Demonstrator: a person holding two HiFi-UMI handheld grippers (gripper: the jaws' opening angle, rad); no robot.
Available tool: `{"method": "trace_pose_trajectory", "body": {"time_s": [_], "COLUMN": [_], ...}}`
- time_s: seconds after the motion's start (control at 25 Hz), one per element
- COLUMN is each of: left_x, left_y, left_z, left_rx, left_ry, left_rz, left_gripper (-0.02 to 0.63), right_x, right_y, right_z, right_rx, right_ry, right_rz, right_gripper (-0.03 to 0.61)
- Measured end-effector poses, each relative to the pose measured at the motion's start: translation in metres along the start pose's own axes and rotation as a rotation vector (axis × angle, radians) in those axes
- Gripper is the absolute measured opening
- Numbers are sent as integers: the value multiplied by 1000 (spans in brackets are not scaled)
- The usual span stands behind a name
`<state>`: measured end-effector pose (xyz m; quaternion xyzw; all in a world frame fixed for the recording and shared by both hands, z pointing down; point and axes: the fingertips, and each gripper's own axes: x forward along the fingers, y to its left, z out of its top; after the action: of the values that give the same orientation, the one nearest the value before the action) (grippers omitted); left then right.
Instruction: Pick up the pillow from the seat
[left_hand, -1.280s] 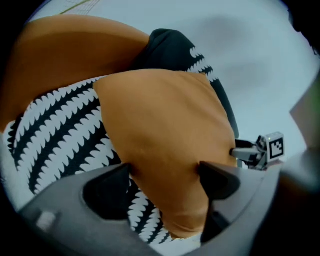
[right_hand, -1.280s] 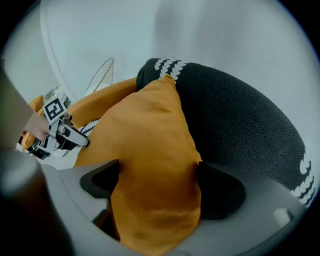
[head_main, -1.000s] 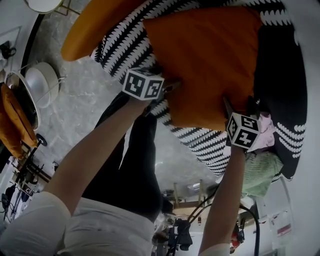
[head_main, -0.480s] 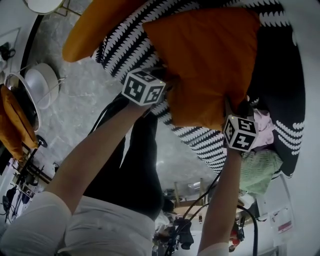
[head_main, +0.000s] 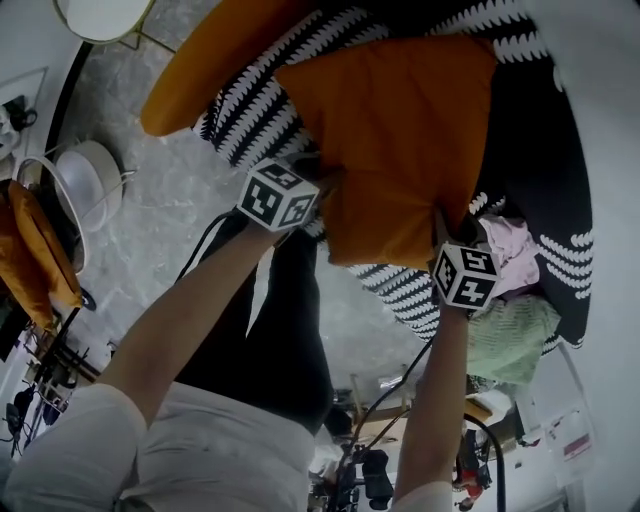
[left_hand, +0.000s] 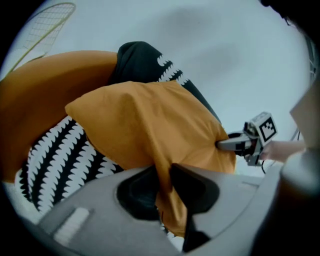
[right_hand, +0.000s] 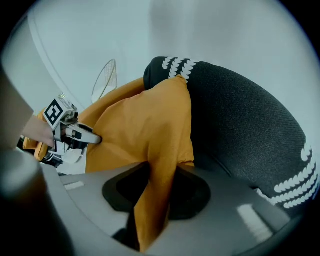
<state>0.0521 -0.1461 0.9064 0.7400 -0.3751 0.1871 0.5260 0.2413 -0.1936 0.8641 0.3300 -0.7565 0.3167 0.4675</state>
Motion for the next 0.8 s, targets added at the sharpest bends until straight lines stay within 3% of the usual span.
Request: {"method": "trace_pose_trajectory", "body": {"time_s": [0.4, 0.8], "left_x": [-85, -186], "left_y": [-37, -111], "left_z": [39, 117], "left_rx": [116, 265], "left_ry": [-22, -69], "left_rz": [12, -23], "left_gripper": [57, 48], "right_x": [-71, -183], "right_y": [48, 89], "right_z": [18, 63], "right_rx": [140, 264], "right_ry": [-82, -193], "right_rz": [16, -16], "right_gripper": [98, 95]}}
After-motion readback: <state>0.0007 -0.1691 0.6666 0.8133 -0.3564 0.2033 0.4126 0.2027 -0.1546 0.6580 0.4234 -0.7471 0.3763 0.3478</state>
